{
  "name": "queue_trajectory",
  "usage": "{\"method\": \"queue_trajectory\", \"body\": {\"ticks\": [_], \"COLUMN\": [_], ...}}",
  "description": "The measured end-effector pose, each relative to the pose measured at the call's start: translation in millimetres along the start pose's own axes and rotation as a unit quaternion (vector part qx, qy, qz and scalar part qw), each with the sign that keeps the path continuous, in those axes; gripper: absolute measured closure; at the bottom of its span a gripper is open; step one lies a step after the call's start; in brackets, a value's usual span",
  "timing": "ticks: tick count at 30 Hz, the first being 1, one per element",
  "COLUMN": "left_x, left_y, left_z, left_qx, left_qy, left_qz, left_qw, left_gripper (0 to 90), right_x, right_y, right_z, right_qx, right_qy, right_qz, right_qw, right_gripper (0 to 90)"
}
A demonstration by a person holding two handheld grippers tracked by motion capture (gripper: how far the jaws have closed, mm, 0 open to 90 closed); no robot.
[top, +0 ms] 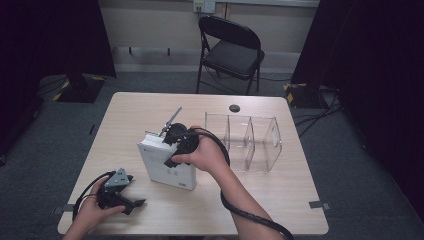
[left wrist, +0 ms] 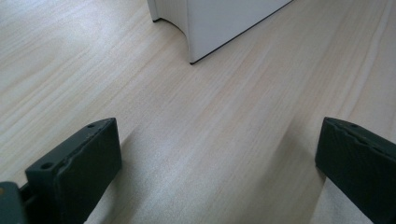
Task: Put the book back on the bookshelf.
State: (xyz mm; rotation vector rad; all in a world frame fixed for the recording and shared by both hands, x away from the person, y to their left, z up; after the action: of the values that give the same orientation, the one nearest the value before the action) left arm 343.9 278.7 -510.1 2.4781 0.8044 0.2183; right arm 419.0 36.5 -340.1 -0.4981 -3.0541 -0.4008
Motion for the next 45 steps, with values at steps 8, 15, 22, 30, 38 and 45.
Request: {"method": "queue_trajectory", "body": {"ticks": [8,15,22,30,38,45], "left_x": [-0.1,0.2,0.5,0.4,0.3,0.4], "left_y": [0.1,0.1,0.1,0.2,0.3,0.3], "left_z": [0.1,0.1,-0.1,0.1,0.3,0.3], "left_qx": [-0.001,0.0,0.001,0.0,-0.001,-0.001], "left_qy": [0.0,0.0,0.0,-0.001,-0.001,-0.001], "left_qz": [0.0,0.001,0.004,0.002,0.001,0.002], "left_qw": [1.0,1.0,1.0,1.0,1.0,1.0], "left_gripper": [0.0,0.0,0.0,0.0,0.0,0.0], "right_x": [1.6,1.8,2.5,3.1,-1.0,0.0], "right_y": [2.1,4.3,4.8,5.0,5.2,14.8], "right_z": [-0.1,-0.1,0.1,0.2,-0.9,1.7], "right_qx": [0.021,0.042,0.046,0.042,0.028,0.033], "right_qy": [-0.009,-0.014,-0.013,-0.014,0.0,-0.004], "right_qz": [-0.001,0.002,0.002,0.005,0.018,0.012], "right_qw": [0.9997,0.999,0.9989,0.999,0.9995,0.9994], "right_gripper": [45.8,46.3,46.1,45.0,41.1,38.2]}}
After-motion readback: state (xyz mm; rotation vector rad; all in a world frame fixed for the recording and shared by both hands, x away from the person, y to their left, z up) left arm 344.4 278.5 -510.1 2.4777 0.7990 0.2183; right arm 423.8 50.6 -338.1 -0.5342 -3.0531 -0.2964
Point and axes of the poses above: each handheld gripper's, and its own axes: z roughly forward along the jaws, y roughly out of its top, x roughly to its left, the point moved 1 cm from there along z, roughly forward along the jaws, and after that the axes turned 14 degrees about x, right-handed, at the moved point
